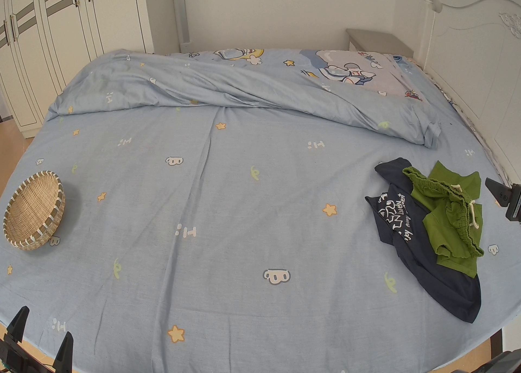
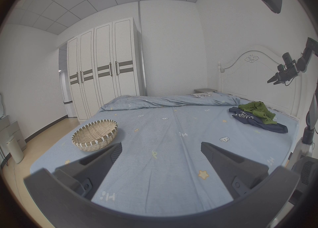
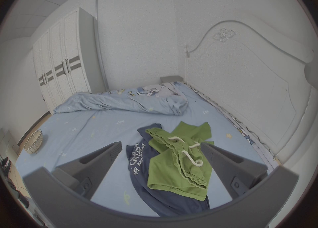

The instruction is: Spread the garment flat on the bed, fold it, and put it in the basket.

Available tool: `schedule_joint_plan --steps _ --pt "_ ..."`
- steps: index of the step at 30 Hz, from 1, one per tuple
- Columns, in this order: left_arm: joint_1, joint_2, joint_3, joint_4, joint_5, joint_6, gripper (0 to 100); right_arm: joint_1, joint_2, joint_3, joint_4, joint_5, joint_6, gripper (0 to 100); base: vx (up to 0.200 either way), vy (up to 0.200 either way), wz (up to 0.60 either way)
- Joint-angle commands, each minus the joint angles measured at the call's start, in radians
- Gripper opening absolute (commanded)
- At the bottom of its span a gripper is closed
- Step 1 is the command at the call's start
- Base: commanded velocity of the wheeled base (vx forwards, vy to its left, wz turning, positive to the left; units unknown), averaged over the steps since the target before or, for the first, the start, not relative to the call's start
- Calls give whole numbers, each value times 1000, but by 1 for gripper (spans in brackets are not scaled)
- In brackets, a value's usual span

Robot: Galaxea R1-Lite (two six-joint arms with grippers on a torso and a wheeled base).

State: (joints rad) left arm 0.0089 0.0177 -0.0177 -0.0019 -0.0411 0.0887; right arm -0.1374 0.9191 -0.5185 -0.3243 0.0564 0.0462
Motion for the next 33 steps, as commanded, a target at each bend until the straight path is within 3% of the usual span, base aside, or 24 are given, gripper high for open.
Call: schedule_joint_plan --steps 1,11,16,23,28,30,33 --pt "0 -18 16 0 0 -1 100 -16 99 0 -6 3 -2 100 0 -200 0" --pt "0 -18 18 0 0 -1 100 -8 139 11 -9 5 -6 100 0 -200 0" --pt "-1 -18 18 0 0 -3 100 41 156 14 -10 7 -8 100 0 -200 0" --pt "-1 -18 18 0 1 -7 100 96 267 3 -19 7 -35 100 0 0 0" --pt "-3 -18 18 0 1 -10 100 118 414 2 -180 8 -75 100 0 0 0" --pt "-3 -18 16 0 1 -10 100 164 491 -2 -280 10 -92 100 0 0 0" --pt "-1 -18 18 0 3 -12 100 223 537 -20 -300 10 -95 100 0 0 0"
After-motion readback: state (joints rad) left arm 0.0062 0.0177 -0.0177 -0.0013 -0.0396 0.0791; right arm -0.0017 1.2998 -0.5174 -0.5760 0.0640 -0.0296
